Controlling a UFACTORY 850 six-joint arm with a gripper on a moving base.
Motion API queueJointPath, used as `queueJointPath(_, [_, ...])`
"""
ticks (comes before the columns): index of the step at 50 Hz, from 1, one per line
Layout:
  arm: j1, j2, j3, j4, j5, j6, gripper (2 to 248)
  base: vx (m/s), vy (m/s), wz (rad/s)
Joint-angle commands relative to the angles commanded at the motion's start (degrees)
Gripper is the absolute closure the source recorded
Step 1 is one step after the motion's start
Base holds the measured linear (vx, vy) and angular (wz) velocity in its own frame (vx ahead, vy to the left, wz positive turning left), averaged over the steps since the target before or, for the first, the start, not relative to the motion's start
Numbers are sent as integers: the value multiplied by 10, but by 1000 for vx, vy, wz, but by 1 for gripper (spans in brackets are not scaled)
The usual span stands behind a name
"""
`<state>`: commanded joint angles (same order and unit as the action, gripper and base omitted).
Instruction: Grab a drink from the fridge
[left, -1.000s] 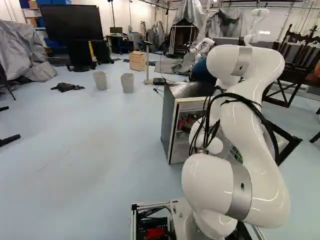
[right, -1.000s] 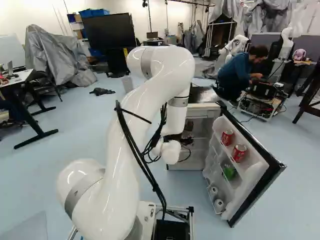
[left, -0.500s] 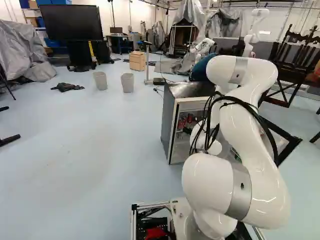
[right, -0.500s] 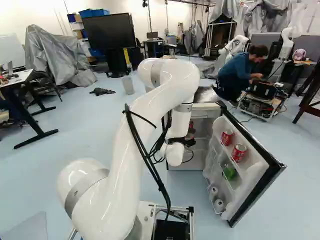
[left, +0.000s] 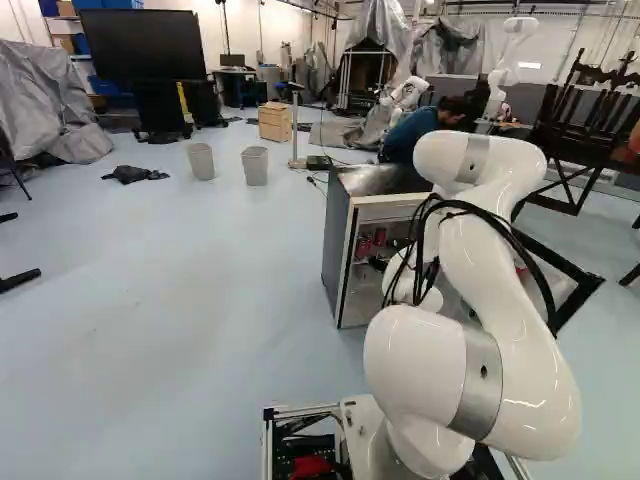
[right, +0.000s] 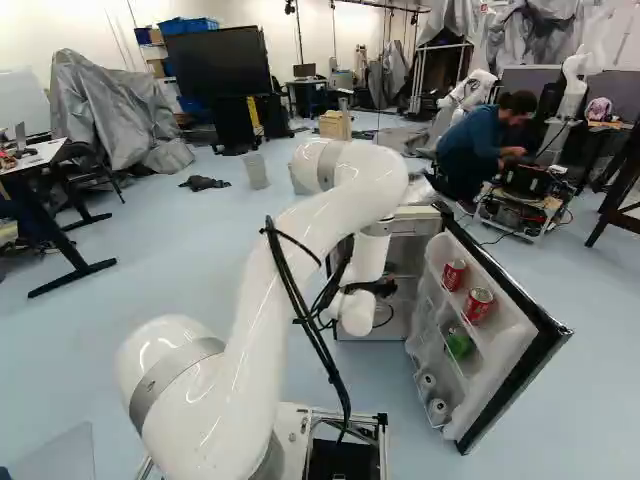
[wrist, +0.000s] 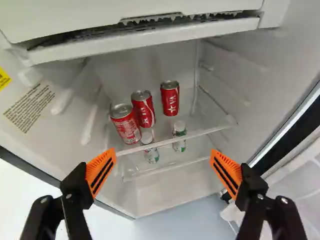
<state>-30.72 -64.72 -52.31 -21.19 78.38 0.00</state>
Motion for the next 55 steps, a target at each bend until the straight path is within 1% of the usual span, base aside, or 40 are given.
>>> queueJointPath(24, [-18,-19,-36,-30,0,0,3,0,0,0])
queueJointPath(33, [-24,-24,-46,-60,0,0,3,0,0,0])
queueJointPath(55, [-35,-34,-67,-150,17,0,3,0,0,0])
